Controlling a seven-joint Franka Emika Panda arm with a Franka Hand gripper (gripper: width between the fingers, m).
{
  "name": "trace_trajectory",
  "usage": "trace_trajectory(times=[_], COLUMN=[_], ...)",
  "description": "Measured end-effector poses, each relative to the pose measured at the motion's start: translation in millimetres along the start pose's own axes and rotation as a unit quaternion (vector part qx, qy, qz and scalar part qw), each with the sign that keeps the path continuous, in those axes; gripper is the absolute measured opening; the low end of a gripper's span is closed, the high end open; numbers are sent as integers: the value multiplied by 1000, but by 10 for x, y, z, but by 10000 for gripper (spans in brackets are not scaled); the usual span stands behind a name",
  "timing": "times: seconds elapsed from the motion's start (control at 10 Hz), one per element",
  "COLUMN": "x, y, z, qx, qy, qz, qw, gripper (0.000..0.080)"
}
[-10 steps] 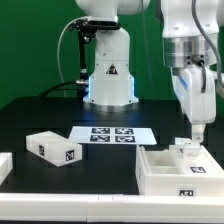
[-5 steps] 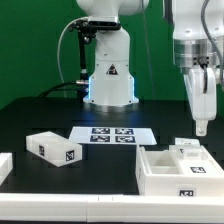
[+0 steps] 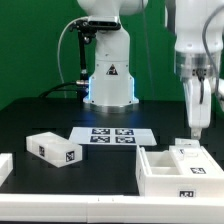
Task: Assemble cabinet
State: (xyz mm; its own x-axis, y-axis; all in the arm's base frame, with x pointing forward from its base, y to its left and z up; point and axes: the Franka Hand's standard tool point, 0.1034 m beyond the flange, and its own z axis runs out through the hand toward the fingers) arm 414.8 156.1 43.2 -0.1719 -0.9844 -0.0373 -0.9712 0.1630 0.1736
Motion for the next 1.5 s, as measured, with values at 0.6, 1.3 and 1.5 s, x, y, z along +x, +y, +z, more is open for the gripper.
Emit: trace_trajectory(times=[0.6,1.3,1.5], x=[89,117,119], y=[-70,-101,-101], z=[180,218,217], qx=[25,30,30], qy=[0,-23,-23], qz=[22,54,54], qw=[999,998,998], gripper=[797,797,685])
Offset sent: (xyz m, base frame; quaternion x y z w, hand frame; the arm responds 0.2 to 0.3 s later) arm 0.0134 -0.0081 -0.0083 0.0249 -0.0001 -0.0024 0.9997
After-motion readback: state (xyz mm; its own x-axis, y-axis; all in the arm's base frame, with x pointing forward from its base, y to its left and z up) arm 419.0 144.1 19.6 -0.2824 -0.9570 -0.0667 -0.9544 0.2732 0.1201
